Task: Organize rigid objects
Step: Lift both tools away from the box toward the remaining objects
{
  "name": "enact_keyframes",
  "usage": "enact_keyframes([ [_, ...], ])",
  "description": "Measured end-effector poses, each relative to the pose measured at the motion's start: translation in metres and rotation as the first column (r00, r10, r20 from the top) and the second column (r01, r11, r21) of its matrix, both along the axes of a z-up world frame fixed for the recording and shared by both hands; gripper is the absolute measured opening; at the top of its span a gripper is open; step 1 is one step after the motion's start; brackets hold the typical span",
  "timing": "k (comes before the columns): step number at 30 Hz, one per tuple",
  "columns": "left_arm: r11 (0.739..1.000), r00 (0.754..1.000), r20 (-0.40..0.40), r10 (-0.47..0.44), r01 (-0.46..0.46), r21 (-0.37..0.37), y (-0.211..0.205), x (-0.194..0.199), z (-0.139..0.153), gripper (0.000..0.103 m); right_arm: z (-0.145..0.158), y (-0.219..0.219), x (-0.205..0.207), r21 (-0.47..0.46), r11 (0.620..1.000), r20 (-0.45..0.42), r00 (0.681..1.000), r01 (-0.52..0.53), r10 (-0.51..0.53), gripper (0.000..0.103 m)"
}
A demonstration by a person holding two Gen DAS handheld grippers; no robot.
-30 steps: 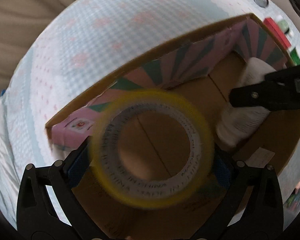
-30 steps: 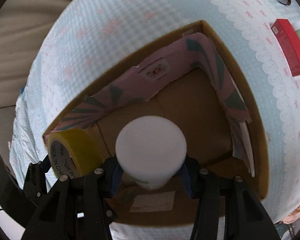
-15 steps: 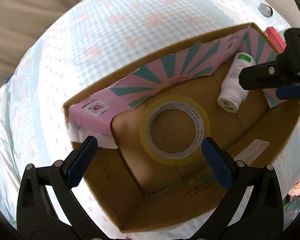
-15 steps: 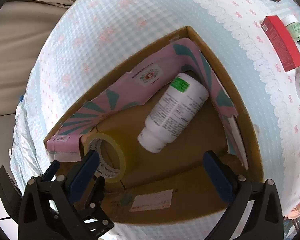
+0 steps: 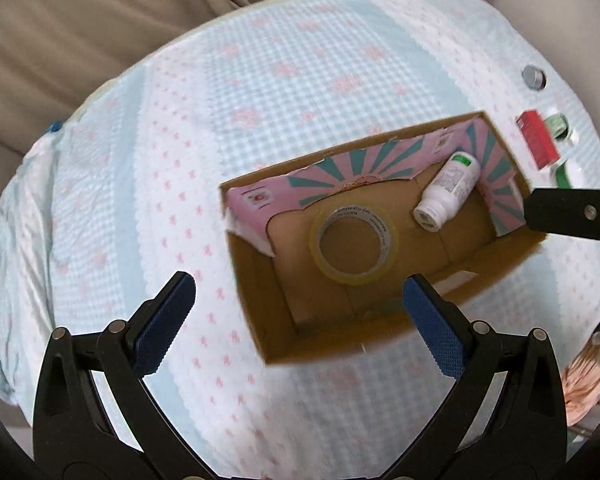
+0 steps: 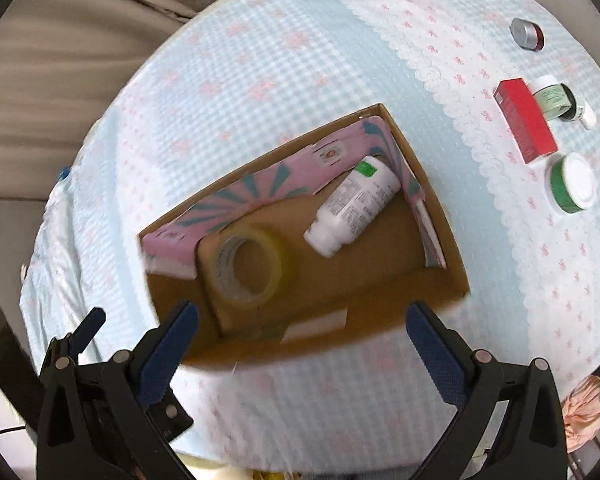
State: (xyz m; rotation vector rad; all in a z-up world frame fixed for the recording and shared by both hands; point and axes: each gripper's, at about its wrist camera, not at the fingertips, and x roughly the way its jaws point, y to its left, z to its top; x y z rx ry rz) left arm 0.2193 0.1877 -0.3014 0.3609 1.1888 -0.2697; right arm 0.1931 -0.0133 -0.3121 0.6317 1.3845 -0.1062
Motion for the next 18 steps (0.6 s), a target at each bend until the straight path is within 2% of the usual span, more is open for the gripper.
enact_keyframes([
  [3,1.000,1.000,0.020,0.014,-0.014,-0.027,0.004,-0.015,0.030,0.103,0.030,0.004,-0.016,-0.025,0.999,0.035,0.999,-0.031,0.032,0.103],
  [8,0.998,0.996,0.088,0.034,-0.029,-0.059,-0.001,-0.035,0.075,0.103,0.082,0.005,-0.044,-0.175,0.979,0.097,0.988,-0.103,0.122,0.103],
  [12,0.993,0.987,0.146,0.069,-0.054,-0.106,-0.011,-0.050,0.109,0.103,0.115,-0.011,-0.068,-0.270,0.957,0.124,0.982,-0.106,0.143,0.103],
  [16,0.981,0.983,0.164,0.084,-0.053,-0.188,-0.025,-0.066,0.137,0.103,0.146,-0.036,-0.093,-0.378,0.922,0.157,0.975,-0.086,0.156,0.103],
  [18,0.977,0.981,0.177,0.079,-0.041,-0.210,-0.036,-0.075,0.147,0.103,0.158,-0.051,-0.105,-0.399,0.914,0.181,0.972,-0.068,0.151,0.103],
])
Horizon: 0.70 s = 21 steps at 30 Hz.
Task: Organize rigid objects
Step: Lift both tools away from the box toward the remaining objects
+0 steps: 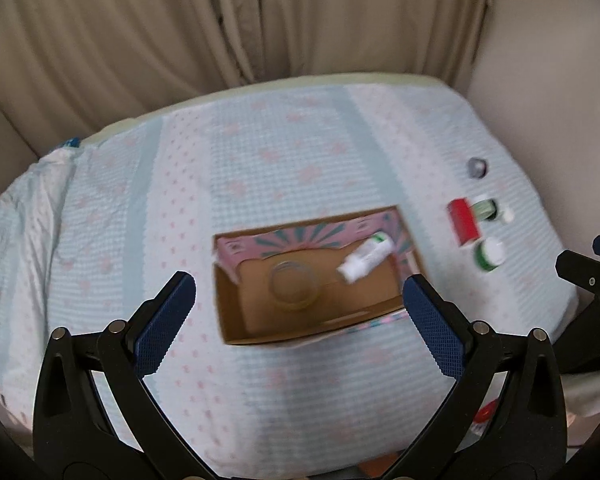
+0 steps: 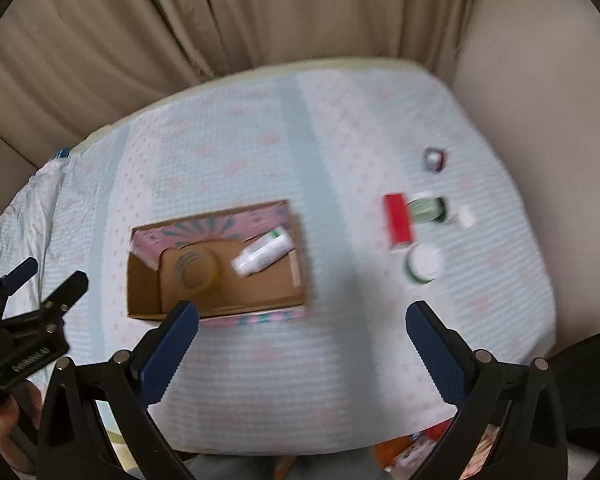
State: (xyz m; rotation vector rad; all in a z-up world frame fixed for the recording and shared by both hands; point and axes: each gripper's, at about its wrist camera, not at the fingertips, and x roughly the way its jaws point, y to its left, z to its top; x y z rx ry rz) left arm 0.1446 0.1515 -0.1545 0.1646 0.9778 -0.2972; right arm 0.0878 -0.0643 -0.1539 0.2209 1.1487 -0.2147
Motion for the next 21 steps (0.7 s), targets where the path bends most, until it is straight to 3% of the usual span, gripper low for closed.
enact_keyframes([
  [10,0.999,0.998,0.059,0.021,-0.019,-0.030,-0.105,-0.033,0.025,0.103,0.019,-0.097,-0.049,-0.042,0.999,0.106,0.994,-0.013,0.018,0.103],
  [15,1.000,0.999,0.029,0.022,-0.022,-0.007,-0.178,-0.040,0.015,0.103,0.013,-0.154,-0.062,-0.058,0.996,0.105,0.992,-0.066,0.072,0.103],
  [21,0.998,0.998,-0.029,0.048,-0.049,-0.032,-0.248,-0.040,-0.010,0.103,-0.002,-0.220,-0.063,-0.081,0.982,0.081,0.981,-0.171,0.177,0.103],
])
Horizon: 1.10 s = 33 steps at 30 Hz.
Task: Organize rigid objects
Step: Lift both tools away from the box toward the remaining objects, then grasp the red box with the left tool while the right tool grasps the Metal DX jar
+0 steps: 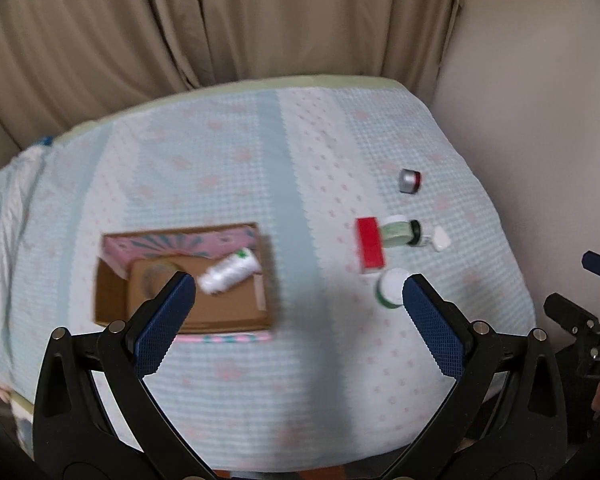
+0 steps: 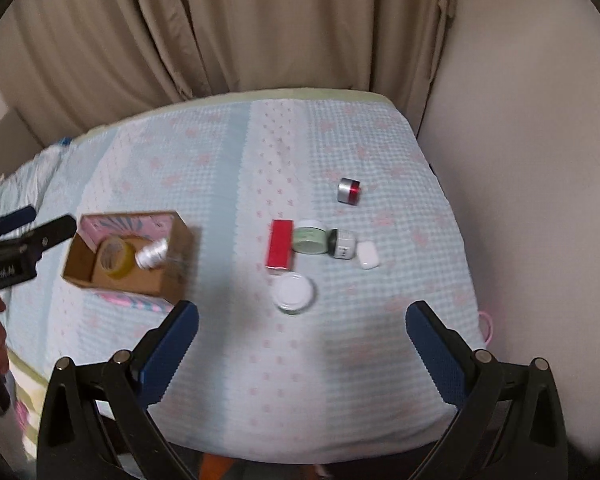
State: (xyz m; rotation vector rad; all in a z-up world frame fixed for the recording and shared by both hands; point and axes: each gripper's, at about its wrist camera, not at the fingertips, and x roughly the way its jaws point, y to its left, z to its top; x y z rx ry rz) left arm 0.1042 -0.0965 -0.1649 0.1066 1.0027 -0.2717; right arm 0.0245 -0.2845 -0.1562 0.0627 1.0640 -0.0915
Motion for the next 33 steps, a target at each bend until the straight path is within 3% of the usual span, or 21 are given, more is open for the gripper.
enact_keyframes([
  [5,1.000,0.998,-0.069,-0.005,0.006,0.005,-0.040,0.006,-0.028,0.103,-0.019,-0.038,0.008,-0.012,0.997,-0.028,0.997,-0.073,0.073,0.103],
  [13,0.998,0.986,-0.160,-0.052,0.054,0.010,-0.080,0.034,-0.066,0.103,-0.050,-0.077,0.033,0.003,0.996,-0.062,0.994,-0.085,0.085,0.103],
  [23,0.993,0.957,-0.268,-0.106,0.118,0.029,-0.122,0.094,-0.134,0.103,-0.102,-0.102,0.118,-0.009,0.971,-0.123,0.964,-0.238,0.235,0.103],
  [29,0.985,0.931,-0.334,-0.146,0.167,0.033,-0.150,0.123,-0.188,0.100,-0.148,-0.106,0.158,0.027,0.939,-0.178,0.923,-0.343,0.342,0.103],
  [33,0.981,0.913,-0.375,-0.162,0.190,0.039,-0.165,0.139,-0.226,0.098,-0.185,-0.100,0.174,-0.002,0.886,-0.234,0.862,-0.463,0.449,0.103],
])
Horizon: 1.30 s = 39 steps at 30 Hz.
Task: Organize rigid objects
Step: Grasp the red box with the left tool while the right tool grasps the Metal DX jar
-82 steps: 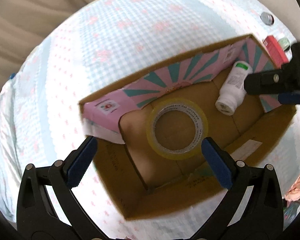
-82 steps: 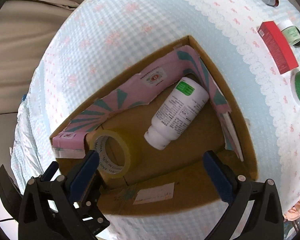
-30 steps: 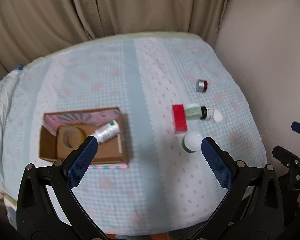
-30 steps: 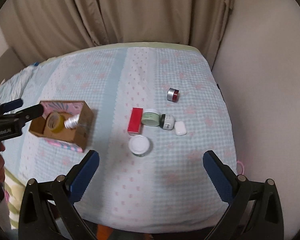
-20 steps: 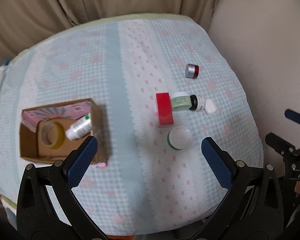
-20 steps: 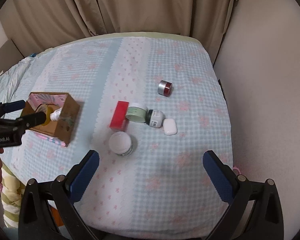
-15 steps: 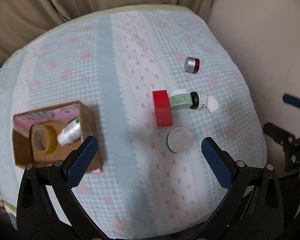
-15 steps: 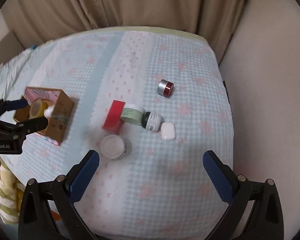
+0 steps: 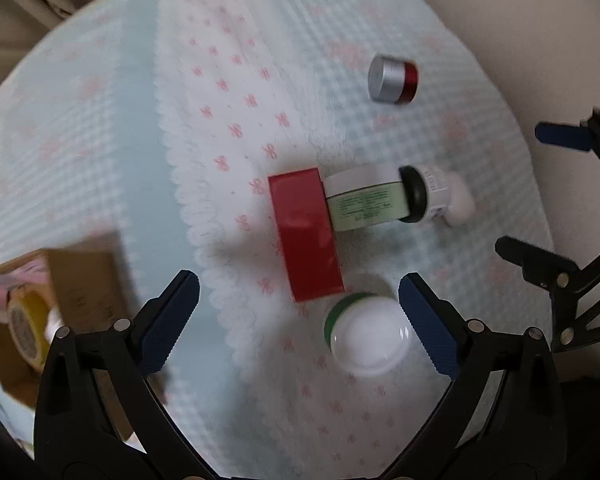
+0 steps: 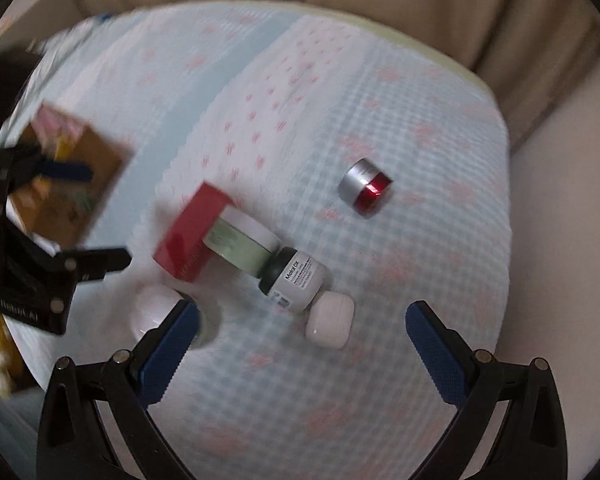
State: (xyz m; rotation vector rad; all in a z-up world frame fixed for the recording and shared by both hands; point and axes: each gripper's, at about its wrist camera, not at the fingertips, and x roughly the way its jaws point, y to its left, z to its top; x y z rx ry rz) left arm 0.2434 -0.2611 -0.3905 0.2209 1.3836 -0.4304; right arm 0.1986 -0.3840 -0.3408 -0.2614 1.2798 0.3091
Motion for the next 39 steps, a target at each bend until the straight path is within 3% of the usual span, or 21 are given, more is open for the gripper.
enact_keyframes([
  [4,1.000,0.999,-0.040,-0.004,0.005,0.022,-0.009,0.008,-0.037,0.090,-0.039,0.004,0.011,-0.056,0.989,-0.048,0.990,-0.138,0.136,0.099],
  [8,0.999,0.998,-0.057,0.004,-0.002,0.040,-0.015,0.012,-0.066,0.090,-0.076,0.007,0.021,-0.075,0.966,-0.085,0.967,-0.246,0.240,0.097],
  [10,0.999,0.998,-0.066,0.001,0.003,0.049,-0.018,0.015,-0.077,0.088,-0.090,0.011,0.024,-0.097,0.947,-0.097,0.950,-0.305,0.296,0.089],
  [12,0.998,0.997,-0.076,0.001,0.003,0.056,-0.019,0.018,-0.085,0.074,-0.102,0.016,0.025,-0.107,0.921,-0.118,0.925,-0.374,0.362,0.086],
  [18,0.999,0.995,-0.096,0.017,-0.014,0.029,-0.019,0.026,-0.094,0.061,-0.121,0.029,0.025,-0.131,0.851,-0.139,0.859,-0.509,0.492,0.069],
  [19,1.000,0.995,-0.096,0.006,-0.004,0.026,-0.020,0.025,-0.094,0.057,-0.123,0.031,0.024,-0.131,0.843,-0.139,0.851,-0.522,0.506,0.063],
  [20,0.999,0.995,-0.097,-0.012,0.014,0.028,-0.022,0.023,-0.095,0.044,-0.125,0.033,0.022,-0.121,0.835,-0.147,0.842,-0.537,0.520,0.059],
  [21,0.999,0.995,-0.090,-0.034,0.038,0.039,-0.025,0.021,-0.095,0.045,-0.126,0.034,0.022,-0.116,0.833,-0.153,0.838,-0.542,0.524,0.058],
  [30,1.000,0.997,-0.080,-0.004,0.005,0.011,-0.009,0.022,-0.085,0.041,-0.124,0.031,0.014,-0.120,0.848,-0.157,0.853,-0.516,0.497,0.058],
  [39,0.999,0.998,-0.045,0.042,-0.043,-0.010,0.011,0.015,-0.058,0.039,-0.105,0.026,0.007,-0.074,0.921,-0.125,0.920,-0.381,0.371,0.058],
])
